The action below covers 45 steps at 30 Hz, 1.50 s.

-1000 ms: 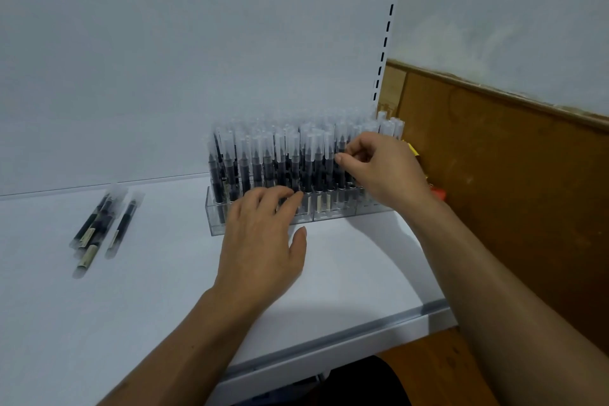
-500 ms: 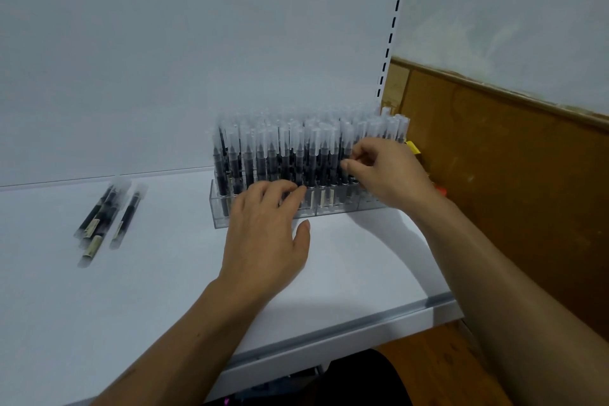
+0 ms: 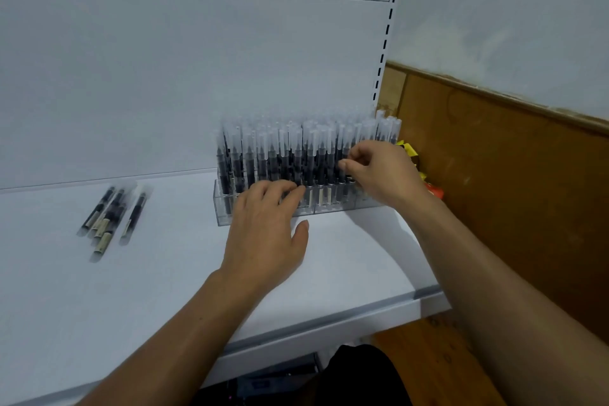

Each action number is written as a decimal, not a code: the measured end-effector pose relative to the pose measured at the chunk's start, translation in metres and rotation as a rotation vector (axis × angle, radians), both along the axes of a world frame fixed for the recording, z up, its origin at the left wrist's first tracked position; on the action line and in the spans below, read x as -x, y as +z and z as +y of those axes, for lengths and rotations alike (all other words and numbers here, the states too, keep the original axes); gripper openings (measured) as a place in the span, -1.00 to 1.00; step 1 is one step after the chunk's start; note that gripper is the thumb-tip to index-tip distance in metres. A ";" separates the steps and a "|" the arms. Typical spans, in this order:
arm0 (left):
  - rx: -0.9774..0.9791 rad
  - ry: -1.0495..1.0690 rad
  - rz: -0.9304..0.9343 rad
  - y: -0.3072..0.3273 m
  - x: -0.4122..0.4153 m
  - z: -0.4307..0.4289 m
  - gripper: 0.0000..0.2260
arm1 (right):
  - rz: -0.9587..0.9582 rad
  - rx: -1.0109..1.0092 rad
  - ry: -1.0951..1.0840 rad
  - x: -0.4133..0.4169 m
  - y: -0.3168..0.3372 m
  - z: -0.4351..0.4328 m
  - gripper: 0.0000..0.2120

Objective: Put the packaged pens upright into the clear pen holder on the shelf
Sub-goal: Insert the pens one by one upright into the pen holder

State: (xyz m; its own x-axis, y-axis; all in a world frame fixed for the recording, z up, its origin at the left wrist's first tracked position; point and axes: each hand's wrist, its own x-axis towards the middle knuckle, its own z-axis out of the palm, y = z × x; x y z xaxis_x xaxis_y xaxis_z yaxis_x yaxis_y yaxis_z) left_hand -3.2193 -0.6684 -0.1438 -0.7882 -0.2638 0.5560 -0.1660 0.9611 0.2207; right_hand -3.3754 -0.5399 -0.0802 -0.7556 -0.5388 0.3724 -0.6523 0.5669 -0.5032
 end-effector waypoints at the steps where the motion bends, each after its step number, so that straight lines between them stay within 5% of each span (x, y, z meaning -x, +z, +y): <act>1: -0.019 -0.025 -0.011 0.002 -0.002 -0.002 -0.57 | 0.007 -0.014 -0.011 -0.002 0.000 0.002 -0.82; 8: -0.215 -0.136 0.047 0.022 -0.036 -0.034 -0.66 | 0.035 -0.102 -0.074 -0.034 -0.005 0.006 -0.76; 19: -0.422 0.370 0.033 0.024 -0.124 -0.151 -0.78 | -0.118 -0.240 0.447 -0.154 -0.026 -0.142 -0.80; 35: -0.530 0.558 -0.478 0.035 -0.096 -0.247 -0.58 | -0.092 -0.376 0.294 -0.147 -0.049 -0.259 -0.72; 39: -0.733 0.509 -0.576 0.051 -0.081 -0.256 -0.71 | -0.165 -0.302 0.297 -0.145 -0.053 -0.258 -0.72; 45: -0.750 0.501 -0.649 0.056 -0.072 -0.256 -0.76 | -0.255 -0.161 0.323 -0.141 -0.055 -0.249 -0.72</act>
State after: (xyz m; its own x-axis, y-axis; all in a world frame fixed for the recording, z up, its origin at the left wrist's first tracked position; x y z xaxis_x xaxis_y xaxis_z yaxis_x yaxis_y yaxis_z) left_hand -3.1478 -0.9246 -0.0879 -0.5822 -0.7305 -0.3570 -0.7928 0.4127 0.4484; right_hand -3.2344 -0.7888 -0.1352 -0.5962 -0.7981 0.0875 -0.6748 0.4391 -0.5932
